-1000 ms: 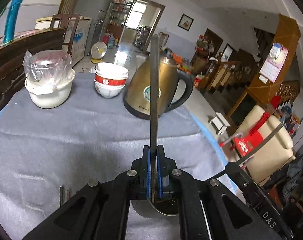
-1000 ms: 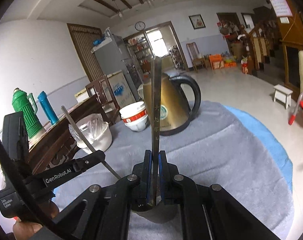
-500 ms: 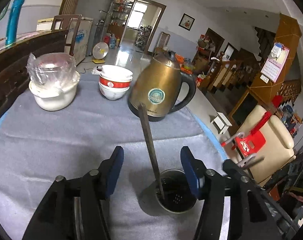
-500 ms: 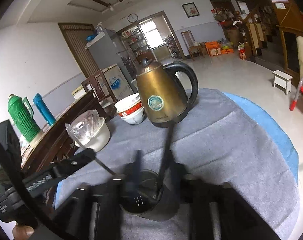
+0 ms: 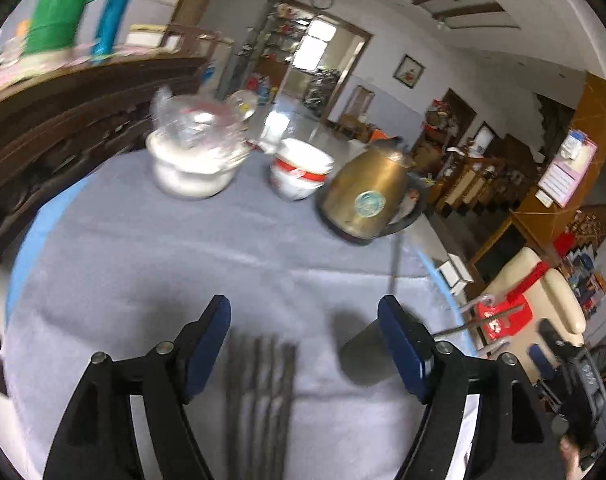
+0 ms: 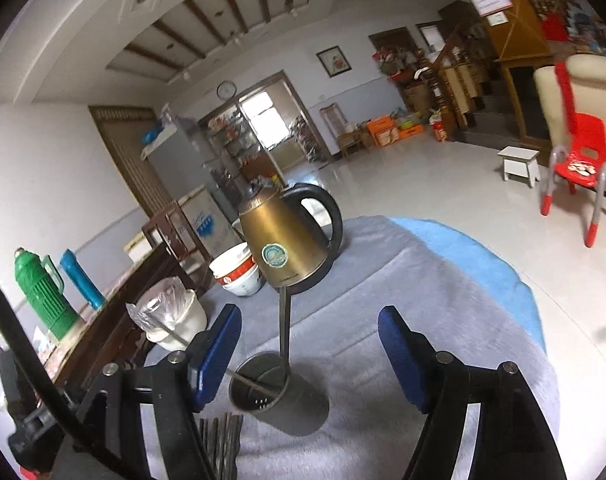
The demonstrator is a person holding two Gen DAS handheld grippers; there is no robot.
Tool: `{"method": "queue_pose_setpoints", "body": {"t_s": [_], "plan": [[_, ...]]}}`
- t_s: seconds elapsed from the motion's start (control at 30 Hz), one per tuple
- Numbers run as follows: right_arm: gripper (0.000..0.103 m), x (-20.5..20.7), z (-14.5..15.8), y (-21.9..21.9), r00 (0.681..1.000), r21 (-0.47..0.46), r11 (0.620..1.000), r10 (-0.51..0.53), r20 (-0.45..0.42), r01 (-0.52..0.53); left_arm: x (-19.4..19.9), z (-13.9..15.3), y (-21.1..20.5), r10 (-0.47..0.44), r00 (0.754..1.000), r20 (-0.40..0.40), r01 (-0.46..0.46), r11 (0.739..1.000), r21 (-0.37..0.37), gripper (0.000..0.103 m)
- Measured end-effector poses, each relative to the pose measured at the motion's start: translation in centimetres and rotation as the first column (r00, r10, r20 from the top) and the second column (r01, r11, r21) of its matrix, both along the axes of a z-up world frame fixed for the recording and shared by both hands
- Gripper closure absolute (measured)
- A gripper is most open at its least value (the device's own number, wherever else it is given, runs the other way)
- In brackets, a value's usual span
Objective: Organize utensils
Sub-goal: 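Withdraw both open tools from the cup back toward the chopsticks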
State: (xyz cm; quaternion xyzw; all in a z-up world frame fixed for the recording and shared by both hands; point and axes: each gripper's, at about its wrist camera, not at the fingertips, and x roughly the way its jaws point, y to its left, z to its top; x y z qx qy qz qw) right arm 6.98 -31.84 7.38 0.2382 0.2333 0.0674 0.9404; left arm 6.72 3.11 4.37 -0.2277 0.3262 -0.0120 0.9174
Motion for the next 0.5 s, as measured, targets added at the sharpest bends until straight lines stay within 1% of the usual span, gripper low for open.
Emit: {"method": "queue_pose_setpoints", "body": {"t_s": [0.1, 0.13, 0.23, 0.3, 0.4, 0.5], "plan": [[0.028, -2.8, -0.6, 0.6, 1.0, 0.004, 1.0, 0.012, -0.001, -0.012, -1.9, -2.1, 1.5, 0.037, 0.998, -0.05, -0.037, 0.999, 0.0, 0.026], [0.028, -3.8, -1.0, 1.0, 1.0, -0.003, 1.0, 0.024, -0.007, -0.024, -2.7, -3.3, 2.3, 0.058, 0.995, -0.075, -0.058, 0.998, 0.003, 0.026], [0.028, -5.7, -2.6, 3.0, 0.996, -0.039, 0.996, 0.075, -0.044, -0.076, -4.4, -6.6, 4.3, 0.118, 0.98, -0.159, -0.121, 0.993, -0.008, 0.026], [0.028, -6.4, -4.1, 4.5, 0.989, -0.057, 0.99, 0.12, -0.092, -0.125, -5.6, -8.3, 5.5, 0.16, 0.966, -0.205, -0.169, 0.985, -0.027, 0.026], [0.028, -6.9, -6.1, 6.3, 0.971, -0.043, 0.982, 0.175, -0.164, -0.185, -7.0, -9.5, 6.4, 0.189, 0.956, -0.225, -0.198, 0.98, -0.018, 0.026], [0.028, -7.1, -7.2, 8.0, 0.952, -0.052, 0.97, 0.221, -0.211, -0.236, -7.9, -9.8, 6.2, 0.194, 0.955, -0.225, -0.198, 0.98, 0.003, 0.026]]}}
